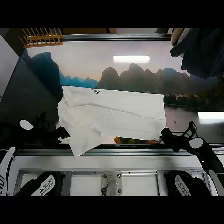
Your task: Fold the clothes and pants, and hang the long-sleeved shirts on hangers.
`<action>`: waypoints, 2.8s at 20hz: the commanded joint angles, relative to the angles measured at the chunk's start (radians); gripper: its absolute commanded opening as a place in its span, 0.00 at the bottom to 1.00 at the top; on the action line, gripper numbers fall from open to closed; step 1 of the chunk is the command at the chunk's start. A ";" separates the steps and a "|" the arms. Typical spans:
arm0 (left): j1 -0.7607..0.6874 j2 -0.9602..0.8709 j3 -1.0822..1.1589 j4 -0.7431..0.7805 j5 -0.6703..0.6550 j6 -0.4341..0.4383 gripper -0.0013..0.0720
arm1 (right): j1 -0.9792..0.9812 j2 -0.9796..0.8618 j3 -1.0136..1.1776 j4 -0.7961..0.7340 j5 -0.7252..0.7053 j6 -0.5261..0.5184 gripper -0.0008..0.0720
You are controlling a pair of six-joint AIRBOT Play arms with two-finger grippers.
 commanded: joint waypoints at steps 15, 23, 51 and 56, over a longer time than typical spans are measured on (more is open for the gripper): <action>-0.199 0.161 0.014 0.065 -0.152 -0.015 0.03 | 0.001 0.001 0.259 -0.344 0.444 -0.006 0.02; -0.199 0.370 0.047 0.063 -0.331 -0.051 0.03 | 0.001 -0.023 0.426 -0.495 0.672 -0.056 0.02; -0.264 -0.622 1.178 0.055 -0.264 -0.051 0.76 | -0.033 -0.633 0.959 -0.005 0.298 -0.283 0.82; -0.328 -0.518 1.070 0.055 -0.240 -0.051 0.41 | -0.245 -0.603 0.887 -0.056 0.520 -0.465 0.82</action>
